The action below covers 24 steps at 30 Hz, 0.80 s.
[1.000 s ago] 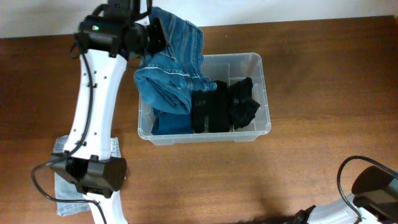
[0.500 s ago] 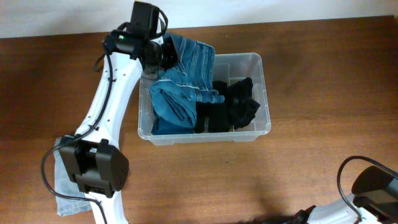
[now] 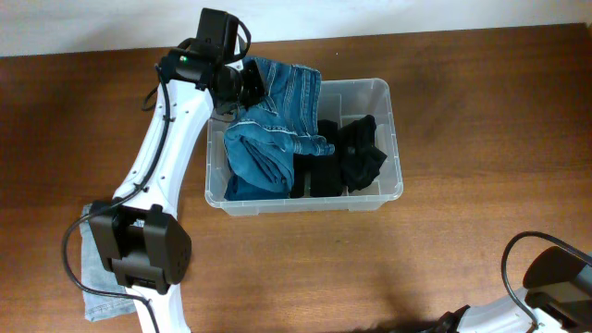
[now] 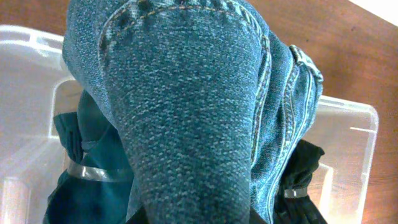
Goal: Pack container
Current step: 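Lower the dark-blue jeans into the box's left side over the teal garment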
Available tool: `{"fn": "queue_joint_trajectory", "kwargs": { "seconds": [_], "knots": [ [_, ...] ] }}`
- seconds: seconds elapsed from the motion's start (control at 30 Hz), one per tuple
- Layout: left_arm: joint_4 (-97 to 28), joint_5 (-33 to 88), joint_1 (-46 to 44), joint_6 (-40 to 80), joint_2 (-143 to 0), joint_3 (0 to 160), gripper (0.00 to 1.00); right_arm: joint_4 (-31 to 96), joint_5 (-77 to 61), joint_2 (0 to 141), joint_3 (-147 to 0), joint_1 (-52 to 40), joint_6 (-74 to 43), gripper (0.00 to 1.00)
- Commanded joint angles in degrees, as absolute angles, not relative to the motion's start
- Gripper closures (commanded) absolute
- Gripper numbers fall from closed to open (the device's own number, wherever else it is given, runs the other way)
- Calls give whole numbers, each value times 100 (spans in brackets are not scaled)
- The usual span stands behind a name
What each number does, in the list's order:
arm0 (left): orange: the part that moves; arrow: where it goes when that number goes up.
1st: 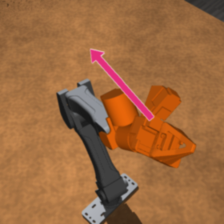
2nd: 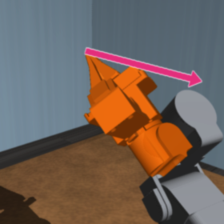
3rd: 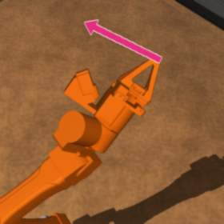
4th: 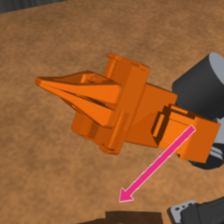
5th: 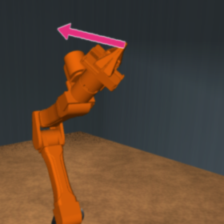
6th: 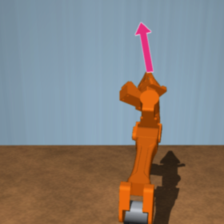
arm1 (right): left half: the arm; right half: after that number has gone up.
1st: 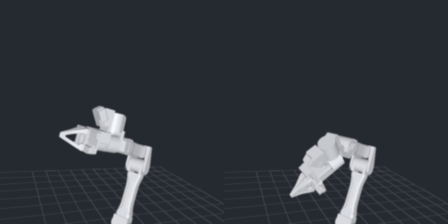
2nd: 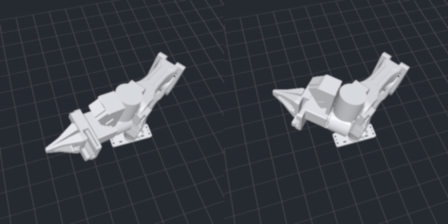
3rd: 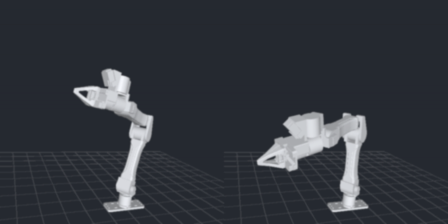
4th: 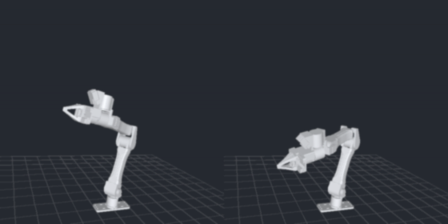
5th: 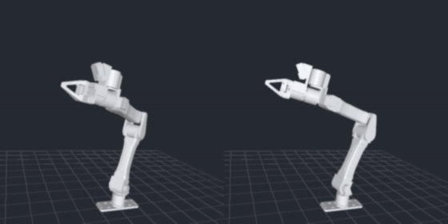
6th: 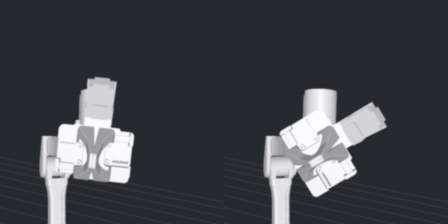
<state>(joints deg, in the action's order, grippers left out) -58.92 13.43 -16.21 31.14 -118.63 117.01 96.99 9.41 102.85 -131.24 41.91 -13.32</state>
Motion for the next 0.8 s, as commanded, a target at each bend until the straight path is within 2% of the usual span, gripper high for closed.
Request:
{"fn": "queue_joint_trajectory", "kwargs": {
  "seconds": [0.0,0.07,0.13,0.2,0.27,0.3,0.37,0.6,0.77],
  "knots": [
    [-6128,1435,-1651,3249,-11808,11714,99,9732,1031,10184,-13102,4202,-1332,2],
    [-6292,1293,-1651,3247,-11808,11714,96,9732,1031,10184,-13102,4202,-1330,2],
    [-6501,1179,-1651,3122,-11808,11714,67,9732,1031,10184,-13102,4202,-1330,2],
    [-6657,1050,-1649,2969,-11808,11714,44,9732,1031,10184,-13102,4202,-1330,2],
    [-6772,947,-1647,2762,-11808,11714,27,9732,1031,10184,-13102,4202,-1332,2],
    [-6810,884,-1645,2624,-11808,11714,24,9732,1031,10184,-13102,4202,-1332,2],
    [-6836,690,-1647,2314,-11806,11714,21,9732,1031,10184,-13102,4202,-1330,2],
    [-6759,-8,-1570,1804,-11806,11843,21,9732,1031,10184,-13102,4202,-1330,2],
    [-6816,-604,-1559,1223,-11806,12309,34,9732,1031,10184,-13102,4202,-1330,2]
  ]
}}
